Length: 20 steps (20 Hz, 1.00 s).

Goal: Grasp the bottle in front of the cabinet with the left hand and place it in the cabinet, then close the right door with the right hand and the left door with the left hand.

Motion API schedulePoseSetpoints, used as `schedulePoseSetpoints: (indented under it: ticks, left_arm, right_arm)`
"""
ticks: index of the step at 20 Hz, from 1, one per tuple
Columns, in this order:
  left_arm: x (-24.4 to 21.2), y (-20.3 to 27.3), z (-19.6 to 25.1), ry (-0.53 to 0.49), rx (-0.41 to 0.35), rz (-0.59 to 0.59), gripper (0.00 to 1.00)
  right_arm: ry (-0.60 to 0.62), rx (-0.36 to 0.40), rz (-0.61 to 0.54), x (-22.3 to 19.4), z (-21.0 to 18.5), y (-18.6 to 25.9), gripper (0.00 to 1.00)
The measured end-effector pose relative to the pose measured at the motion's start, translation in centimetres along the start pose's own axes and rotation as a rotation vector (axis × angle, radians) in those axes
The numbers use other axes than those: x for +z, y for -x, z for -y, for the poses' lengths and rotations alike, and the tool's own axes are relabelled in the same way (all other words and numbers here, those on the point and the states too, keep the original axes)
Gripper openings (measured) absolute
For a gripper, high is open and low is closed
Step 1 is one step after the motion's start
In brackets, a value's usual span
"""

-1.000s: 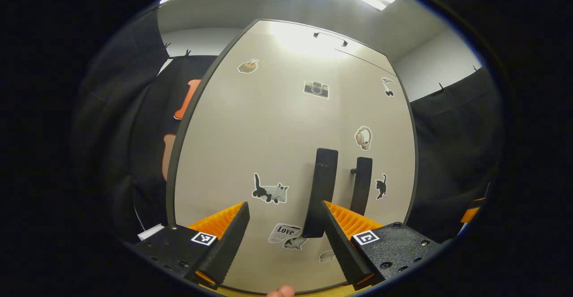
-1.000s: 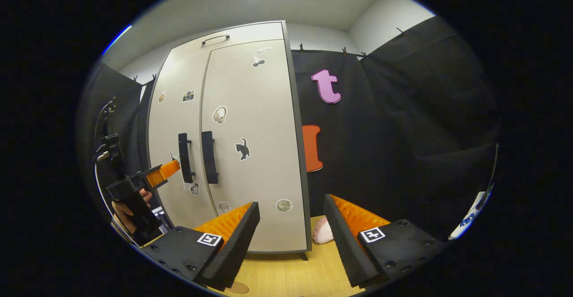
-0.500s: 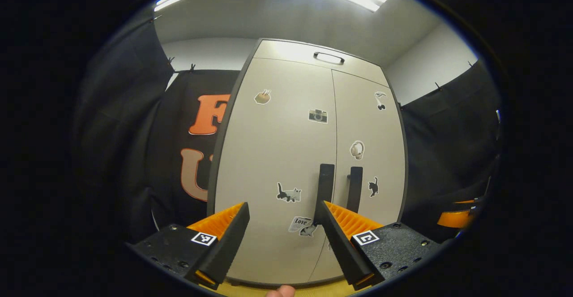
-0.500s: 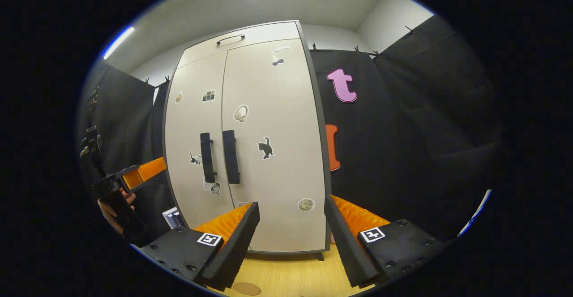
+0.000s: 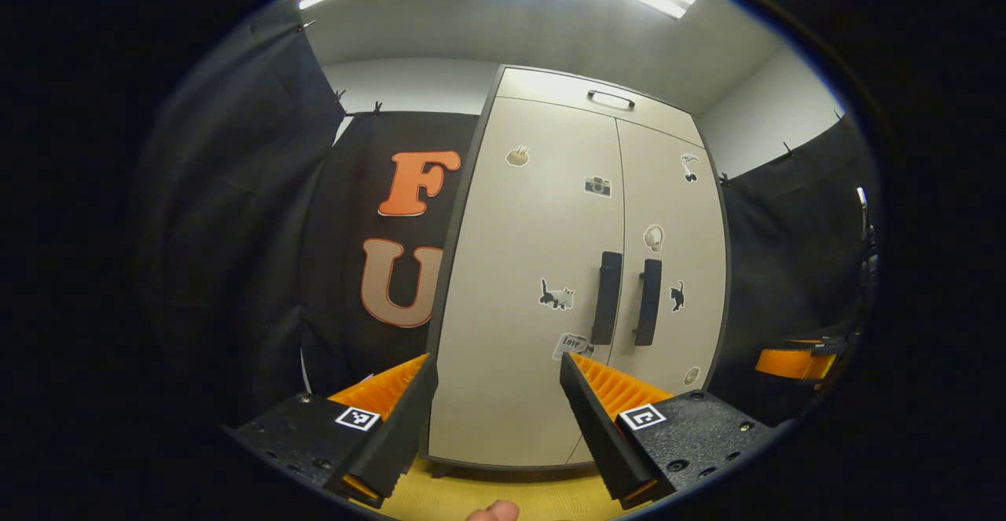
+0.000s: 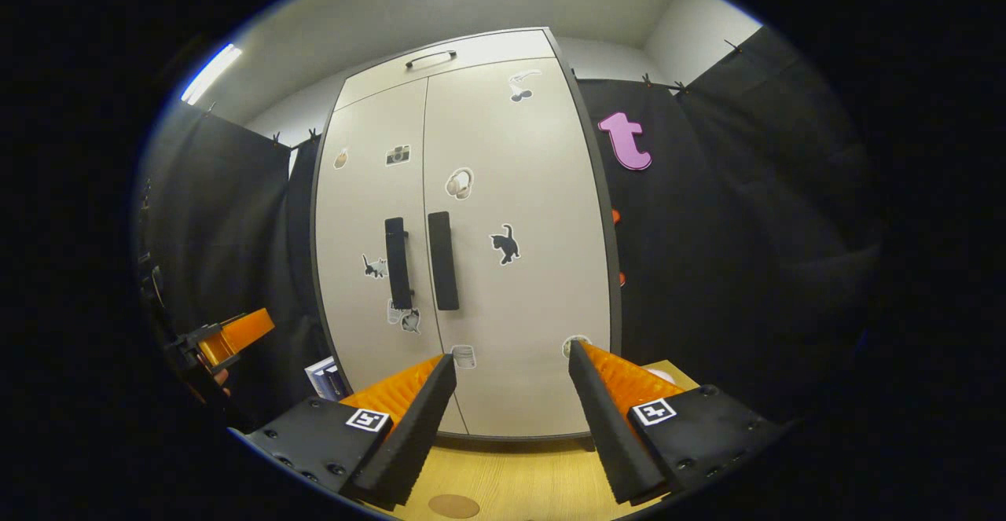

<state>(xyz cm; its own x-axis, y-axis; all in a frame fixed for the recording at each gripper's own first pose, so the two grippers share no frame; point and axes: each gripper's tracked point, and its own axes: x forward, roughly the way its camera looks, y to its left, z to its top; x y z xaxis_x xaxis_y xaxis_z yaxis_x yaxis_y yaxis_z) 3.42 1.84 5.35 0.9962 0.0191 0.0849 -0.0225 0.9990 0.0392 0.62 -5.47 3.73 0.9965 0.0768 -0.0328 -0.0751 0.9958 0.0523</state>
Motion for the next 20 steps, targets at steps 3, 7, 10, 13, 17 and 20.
schedulePoseSetpoints:
  ticks: [3,7,10,13,17,20]
  left_arm:
    - [-0.5,1.5,-0.6,-0.026,0.024,-0.003,0.95]
    - [-1.8,3.1,0.2,-0.023,0.008,-0.044,0.95]
    - [-1.7,3.7,0.6,-0.004,0.01,-0.029,0.96]
    - [-2.0,3.7,0.7,-0.002,0.009,-0.032,0.96]
    - [-2.6,3.7,0.9,0.002,0.004,-0.048,0.96]
    - [-2.8,3.7,0.9,0.001,0.007,-0.052,0.96]
  right_arm:
    - [0.0,0.0,0.029,0.3,-0.3,0.1,0.96]
    - [0.002,-0.015,0.046,-0.1,0.1,0.9,0.96]
    - [0.016,-0.04,0.055,-0.1,0.8,1.6,0.96]
    - [0.036,-0.065,0.057,0.0,1.4,1.8,0.96]
    - [0.027,-0.054,0.046,-0.6,0.9,2.0,0.96]
    - [0.042,-0.056,0.04,-0.9,0.8,2.1,0.96]
